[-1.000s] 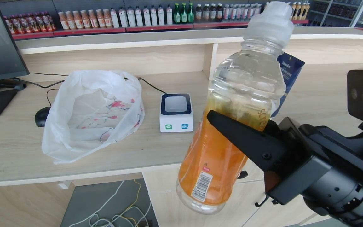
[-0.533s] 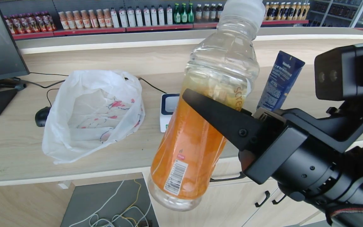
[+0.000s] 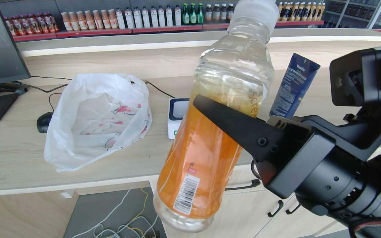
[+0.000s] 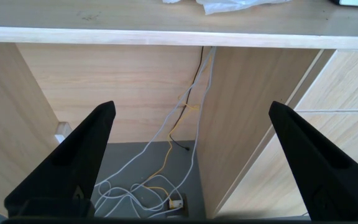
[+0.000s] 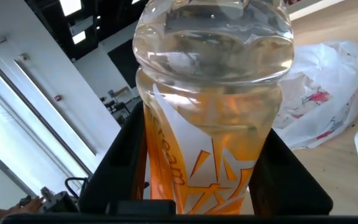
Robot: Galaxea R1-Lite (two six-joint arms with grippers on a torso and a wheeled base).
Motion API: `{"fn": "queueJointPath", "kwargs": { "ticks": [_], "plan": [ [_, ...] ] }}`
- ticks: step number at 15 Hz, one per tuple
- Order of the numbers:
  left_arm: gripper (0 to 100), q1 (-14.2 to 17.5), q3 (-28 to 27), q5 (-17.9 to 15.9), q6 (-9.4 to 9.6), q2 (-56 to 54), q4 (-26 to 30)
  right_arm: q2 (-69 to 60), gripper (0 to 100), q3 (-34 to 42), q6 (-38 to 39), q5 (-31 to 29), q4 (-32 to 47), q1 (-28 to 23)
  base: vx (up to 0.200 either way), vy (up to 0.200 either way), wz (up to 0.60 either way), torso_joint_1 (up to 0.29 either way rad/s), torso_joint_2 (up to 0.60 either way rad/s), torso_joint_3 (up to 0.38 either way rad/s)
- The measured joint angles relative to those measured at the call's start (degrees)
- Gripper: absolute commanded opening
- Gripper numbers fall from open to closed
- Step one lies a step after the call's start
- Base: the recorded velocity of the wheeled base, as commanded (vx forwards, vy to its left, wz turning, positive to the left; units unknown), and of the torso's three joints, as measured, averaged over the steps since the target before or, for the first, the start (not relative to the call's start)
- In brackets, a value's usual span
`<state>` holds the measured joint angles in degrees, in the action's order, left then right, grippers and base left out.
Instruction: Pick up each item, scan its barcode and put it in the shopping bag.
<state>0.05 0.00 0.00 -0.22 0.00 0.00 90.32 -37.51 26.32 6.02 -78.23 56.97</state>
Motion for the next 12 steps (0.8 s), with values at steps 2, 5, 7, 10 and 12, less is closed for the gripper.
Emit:
{"fn": "queueJointPath", "kwargs": {
  "ticks": [2, 5, 7, 10, 12],
  "plan": [
    [100, 0.0, 0.0, 0.0, 0.0, 0.0, 0.0, -0.6, 0, 0.3, 0.8, -0.1, 0.0, -0.2, 0.0, 0.0, 0.0, 0.0, 0.0, 0.0],
    [100, 0.0, 0.0, 0.0, 0.0, 0.0, 0.0, -0.8, 0, -2.2, 0.9, -0.3, 0.7, -2.5, 0.0, 0.0, 0.0, 0.0, 0.0, 0.0],
    [100, 0.0, 0.0, 0.0, 0.0, 0.0, 0.0, -0.9, 0, -4.3, 0.9, -0.2, 3.1, -2.9, 0.0, 0.0, 0.0, 0.0, 0.0, 0.0],
    [100, 0.0, 0.0, 0.0, -0.02, 0.0, 0.0, -1.0, 0, -7.9, 2.0, 0.0, 5.5, -3.0, 0.0, 0.0, 0.0, 0.0, 0.0, 0.0],
    [100, 0.0, 0.0, 0.0, -0.02, 0.0, 0.0, -1.0, 0, -8.5, 2.6, 0.0, 5.6, -3.1, 0.0, 0.0, 0.0, 0.0, 0.0, 0.0]
  ]
}}
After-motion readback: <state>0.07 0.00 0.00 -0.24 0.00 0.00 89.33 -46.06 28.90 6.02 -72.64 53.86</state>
